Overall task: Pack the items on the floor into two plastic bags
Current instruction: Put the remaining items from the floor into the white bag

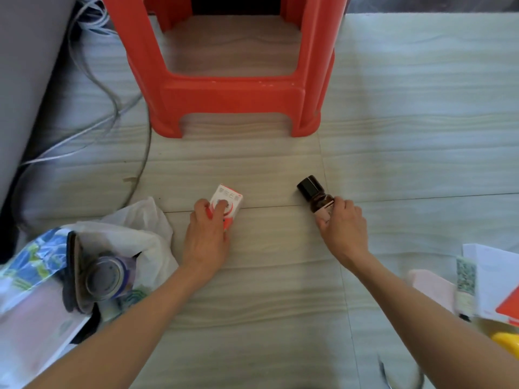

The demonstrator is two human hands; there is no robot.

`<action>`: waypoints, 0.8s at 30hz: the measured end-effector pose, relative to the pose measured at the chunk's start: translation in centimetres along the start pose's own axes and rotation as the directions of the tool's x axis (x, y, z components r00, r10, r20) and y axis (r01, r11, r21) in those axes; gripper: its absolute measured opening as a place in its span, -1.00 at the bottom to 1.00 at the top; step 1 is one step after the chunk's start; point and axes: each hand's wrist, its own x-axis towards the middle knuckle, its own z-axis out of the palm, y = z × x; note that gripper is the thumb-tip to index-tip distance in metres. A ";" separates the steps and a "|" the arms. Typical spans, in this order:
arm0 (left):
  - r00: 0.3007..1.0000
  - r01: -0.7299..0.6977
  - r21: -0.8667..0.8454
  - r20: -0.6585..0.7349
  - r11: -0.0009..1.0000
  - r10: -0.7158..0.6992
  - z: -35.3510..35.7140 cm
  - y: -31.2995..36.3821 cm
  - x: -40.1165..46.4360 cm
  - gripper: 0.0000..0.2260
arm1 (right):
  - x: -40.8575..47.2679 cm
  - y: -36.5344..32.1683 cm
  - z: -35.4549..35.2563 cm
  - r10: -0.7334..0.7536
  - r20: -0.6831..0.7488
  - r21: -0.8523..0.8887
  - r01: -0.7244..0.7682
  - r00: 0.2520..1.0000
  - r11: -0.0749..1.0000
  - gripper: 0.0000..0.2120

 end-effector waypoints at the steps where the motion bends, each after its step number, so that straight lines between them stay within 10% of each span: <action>1: 1.000 0.012 -0.015 0.006 1.000 -0.012 0.2 0.0 -0.2 -0.60 | 0.2 -0.2 -0.1 0.027 0.031 0.007 -0.027 0.999 1.000 -0.61; 9: 0.984 0.090 -0.294 0.174 0.951 -0.039 -1.2 -0.1 -4.0 -0.55 | -3.0 -2.8 -0.2 0.097 0.274 0.294 -0.180 0.957 0.939 -0.59; 16: 0.975 0.135 -0.608 -0.060 0.782 -0.215 -7.4 -2.3 -12.7 -0.57 | -8.7 -9.5 -2.7 -0.079 0.355 0.567 -0.147 0.932 0.811 -0.63; 24: 0.729 0.313 -0.754 -0.199 0.578 -0.655 -11.1 -11.3 -20.4 -0.66 | -15.3 -20.0 -6.2 -0.362 0.417 0.508 0.117 0.834 0.853 -0.62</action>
